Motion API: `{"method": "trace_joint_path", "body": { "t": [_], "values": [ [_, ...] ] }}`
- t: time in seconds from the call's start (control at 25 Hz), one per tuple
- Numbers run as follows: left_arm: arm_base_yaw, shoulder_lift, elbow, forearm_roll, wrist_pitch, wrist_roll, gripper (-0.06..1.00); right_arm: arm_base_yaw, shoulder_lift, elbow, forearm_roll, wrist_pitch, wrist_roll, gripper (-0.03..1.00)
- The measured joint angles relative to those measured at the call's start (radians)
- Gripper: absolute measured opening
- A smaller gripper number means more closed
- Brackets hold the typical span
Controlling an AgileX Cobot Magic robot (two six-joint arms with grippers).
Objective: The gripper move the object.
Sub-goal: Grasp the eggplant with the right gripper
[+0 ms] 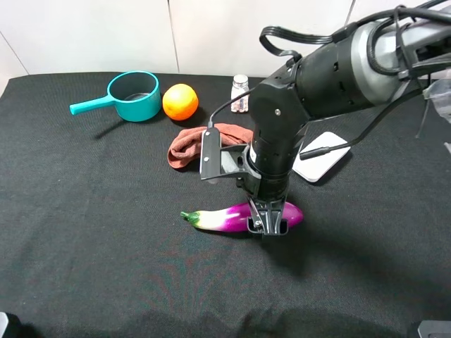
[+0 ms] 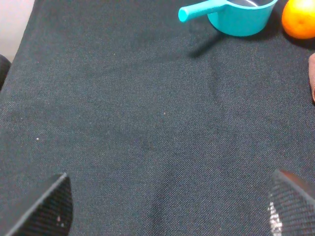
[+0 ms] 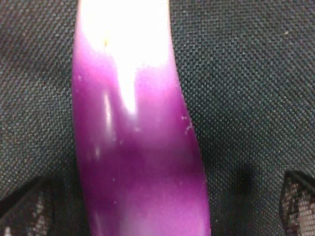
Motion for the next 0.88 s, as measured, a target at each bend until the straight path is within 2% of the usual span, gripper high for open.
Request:
{"method": "trace_joint_path", "body": {
  "t": [0.88],
  "values": [
    [0.0, 0.0, 0.0, 0.0, 0.0, 0.0, 0.83, 0.0, 0.055, 0.0, 0.02, -0.023, 0.0, 0.69]
  ]
}}
